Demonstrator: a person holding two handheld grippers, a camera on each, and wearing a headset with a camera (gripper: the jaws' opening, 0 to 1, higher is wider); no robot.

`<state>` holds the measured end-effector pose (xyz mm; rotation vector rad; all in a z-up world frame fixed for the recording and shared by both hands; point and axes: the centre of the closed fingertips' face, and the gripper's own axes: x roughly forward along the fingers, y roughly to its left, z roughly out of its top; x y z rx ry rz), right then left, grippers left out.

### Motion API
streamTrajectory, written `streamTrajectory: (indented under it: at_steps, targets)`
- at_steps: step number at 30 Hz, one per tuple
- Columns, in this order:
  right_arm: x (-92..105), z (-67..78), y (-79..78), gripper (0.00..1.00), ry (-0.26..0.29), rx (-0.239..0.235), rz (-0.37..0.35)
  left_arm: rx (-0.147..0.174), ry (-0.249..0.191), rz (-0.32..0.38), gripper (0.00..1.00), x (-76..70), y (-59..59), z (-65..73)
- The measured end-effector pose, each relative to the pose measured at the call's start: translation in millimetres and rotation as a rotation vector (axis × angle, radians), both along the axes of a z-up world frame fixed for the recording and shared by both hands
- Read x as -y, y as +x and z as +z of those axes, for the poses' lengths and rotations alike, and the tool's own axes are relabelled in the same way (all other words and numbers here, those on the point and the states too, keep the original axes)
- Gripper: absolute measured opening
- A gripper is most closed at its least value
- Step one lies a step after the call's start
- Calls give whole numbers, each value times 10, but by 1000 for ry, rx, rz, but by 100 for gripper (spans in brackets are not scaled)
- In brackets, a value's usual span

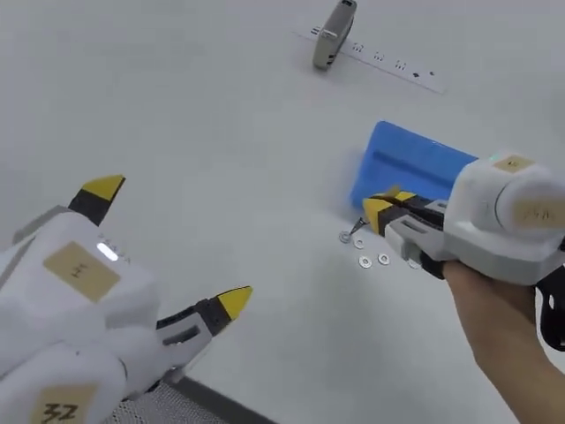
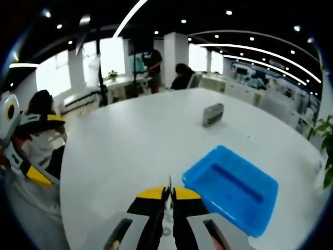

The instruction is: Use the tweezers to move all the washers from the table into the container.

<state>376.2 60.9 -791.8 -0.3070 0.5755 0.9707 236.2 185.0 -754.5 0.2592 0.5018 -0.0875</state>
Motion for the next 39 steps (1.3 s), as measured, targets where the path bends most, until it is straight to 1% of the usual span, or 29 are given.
streamTrajectory:
  at_steps: [2, 5, 7, 9, 10, 11, 13, 14, 16, 17, 19, 21, 25, 28, 31, 33, 34, 35, 36, 39]
  targets:
    - [-7, -11, -5, 1, -8, 4, 5, -6, 6, -1, 89, -1, -4, -11]
    - [-11, -26, -4, 1, -3, 2, 6, -9, 13, -2, 89, -3, -6, -16]
    - [-9, -27, 7, 1, 6, -8, -6, -10, 12, -2, 88, -3, -6, -18]
    - [-14, -38, 19, 1, 11, -9, -9, -12, 16, -1, 88, -6, -8, -21]
    - [-7, -57, 17, 1, 4, -27, -19, -12, 17, -1, 88, -7, -8, -21]
    - [-21, -50, 7, 1, 21, -40, -27, -13, 18, -1, 88, -7, -9, -22]
    - [-7, -42, -21, 1, 26, -36, -29, -19, 23, 0, 88, -11, -12, -34]
    - [-6, -39, -27, 1, 23, -28, -30, -21, 26, -1, 88, -12, -14, -38]
    - [18, -43, -13, 1, -6, -10, -30, -22, 32, -2, 88, -12, -14, -42]
    - [21, -44, -16, 0, -15, -16, -31, -22, 35, -1, 88, -15, -14, -41]
    - [27, -48, -5, 0, -14, -35, -36, -22, 36, 0, 88, -18, -15, -41]
    - [36, -43, -10, 0, -23, -30, -36, -21, 38, 1, 89, -20, -16, -38]
    - [43, -31, -14, 0, -26, -41, -41, -14, 38, 2, 89, -23, -14, -24]
    - [44, 43, -29, 0, -17, -43, -46, -10, 36, 5, 90, -28, -13, -17]
    - [34, 159, -45, 0, -10, -31, -41, -7, 40, 4, 90, -28, -13, -13]
    - [44, 246, -45, 0, -9, -11, -39, -11, 43, 3, 90, -28, -16, -18]
    - [36, 268, -53, 0, -9, -15, -36, -11, 45, 2, 90, -28, -17, -19]
    - [31, 284, -69, 0, -3, -29, -37, -11, 48, 1, 90, -27, -18, -18]
    - [42, 331, -66, 0, 1, -27, -42, -11, 50, 0, 90, -27, -19, -18]
    - [59, 397, -52, 0, -4, -13, -49, -6, 48, -1, 90, -25, -19, -7]
